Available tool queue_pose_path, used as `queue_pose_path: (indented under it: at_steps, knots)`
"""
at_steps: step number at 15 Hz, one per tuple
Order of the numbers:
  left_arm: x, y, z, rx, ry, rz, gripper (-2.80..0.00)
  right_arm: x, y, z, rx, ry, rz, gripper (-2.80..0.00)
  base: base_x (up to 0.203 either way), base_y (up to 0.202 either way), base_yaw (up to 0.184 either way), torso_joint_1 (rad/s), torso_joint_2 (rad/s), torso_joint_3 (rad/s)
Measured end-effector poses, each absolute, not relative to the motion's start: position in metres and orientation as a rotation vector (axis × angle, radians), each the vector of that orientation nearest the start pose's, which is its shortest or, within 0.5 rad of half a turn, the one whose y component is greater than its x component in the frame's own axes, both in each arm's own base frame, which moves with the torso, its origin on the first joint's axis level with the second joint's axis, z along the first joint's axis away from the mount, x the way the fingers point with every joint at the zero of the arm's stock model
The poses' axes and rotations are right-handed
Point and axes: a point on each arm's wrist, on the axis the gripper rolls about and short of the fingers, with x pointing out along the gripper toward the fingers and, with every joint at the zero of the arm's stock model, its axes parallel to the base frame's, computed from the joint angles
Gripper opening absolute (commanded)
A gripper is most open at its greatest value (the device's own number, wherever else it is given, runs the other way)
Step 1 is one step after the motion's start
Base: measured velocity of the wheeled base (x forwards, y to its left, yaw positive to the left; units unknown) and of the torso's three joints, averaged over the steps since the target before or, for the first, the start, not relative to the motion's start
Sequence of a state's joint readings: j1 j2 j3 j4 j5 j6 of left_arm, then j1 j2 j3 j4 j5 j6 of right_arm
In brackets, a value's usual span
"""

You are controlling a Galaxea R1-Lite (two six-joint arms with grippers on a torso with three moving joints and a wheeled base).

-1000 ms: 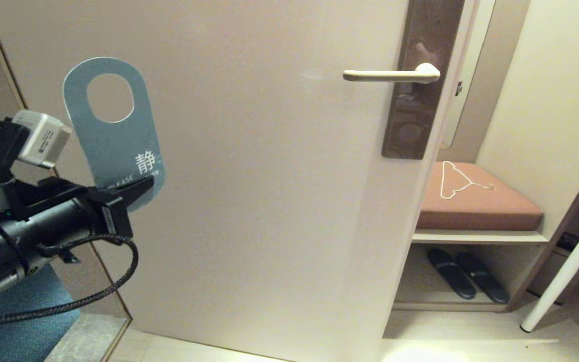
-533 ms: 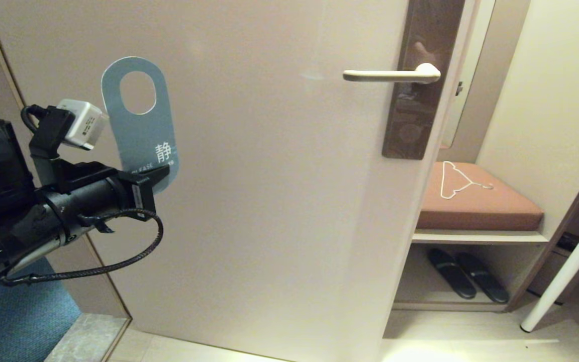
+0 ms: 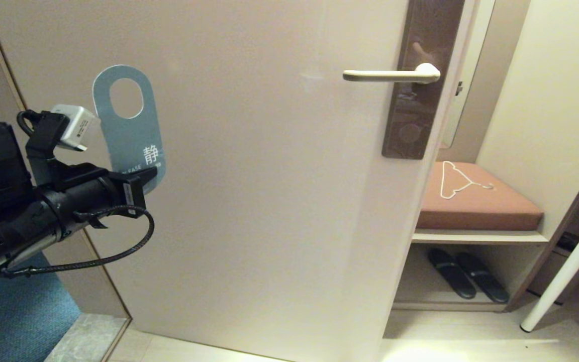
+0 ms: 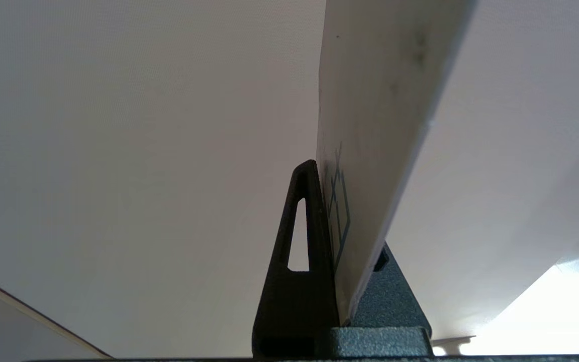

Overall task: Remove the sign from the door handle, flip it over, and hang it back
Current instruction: Hang the sign back with the other side facing out

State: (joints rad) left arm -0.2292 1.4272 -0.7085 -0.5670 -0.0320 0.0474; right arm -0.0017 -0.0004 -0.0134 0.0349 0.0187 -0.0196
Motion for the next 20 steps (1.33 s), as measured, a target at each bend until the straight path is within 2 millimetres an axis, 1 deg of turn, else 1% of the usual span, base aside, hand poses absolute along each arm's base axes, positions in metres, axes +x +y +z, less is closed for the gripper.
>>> queue_pose_path:
  at_steps: [4, 8, 10, 13, 16, 20]
  knots:
    - [0.237, -0.056, 0.226, 0.052, 0.134, -0.349, -2.8, -0.024, 0.0, 0.076, -0.019, 0.021, 0.018, -2.8, 0.0, 0.0, 0.0, 0.0, 0.0, 0.0]
    - [0.255, -0.061, 0.243, 0.05, 0.081, -0.379, -2.8, -0.024, 0.0, 0.076, -0.019, 0.021, 0.018, -2.8, 0.0, 0.0, 0.0, 0.0, 0.0, 0.0]
    - [0.262, -0.065, 0.247, 0.056, 0.067, -0.444, -2.8, -0.024, 0.0, 0.076, -0.019, 0.021, 0.018, -2.8, 0.0, 0.0, 0.0, 0.0, 0.0, 0.0]
    - [0.267, -0.076, 0.243, 0.1, 0.07, -0.491, -2.8, -0.024, 0.0, 0.076, -0.019, 0.021, 0.018, -2.8, 0.0, 0.0, 0.0, 0.0, 0.0, 0.0]
    - [0.269, -0.092, 0.241, 0.155, 0.061, -0.54, -2.8, -0.024, 0.0, 0.076, -0.019, 0.021, 0.018, -2.8, 0.0, 0.0, 0.0, 0.0, 0.0, 0.0]
    - [0.277, -0.113, 0.241, 0.165, 0.053, -0.579, -2.8, -0.024, 0.0, 0.076, -0.019, 0.02, 0.018, -2.8, 0.0, 0.0, 0.0, 0.0, 0.0, 0.0]
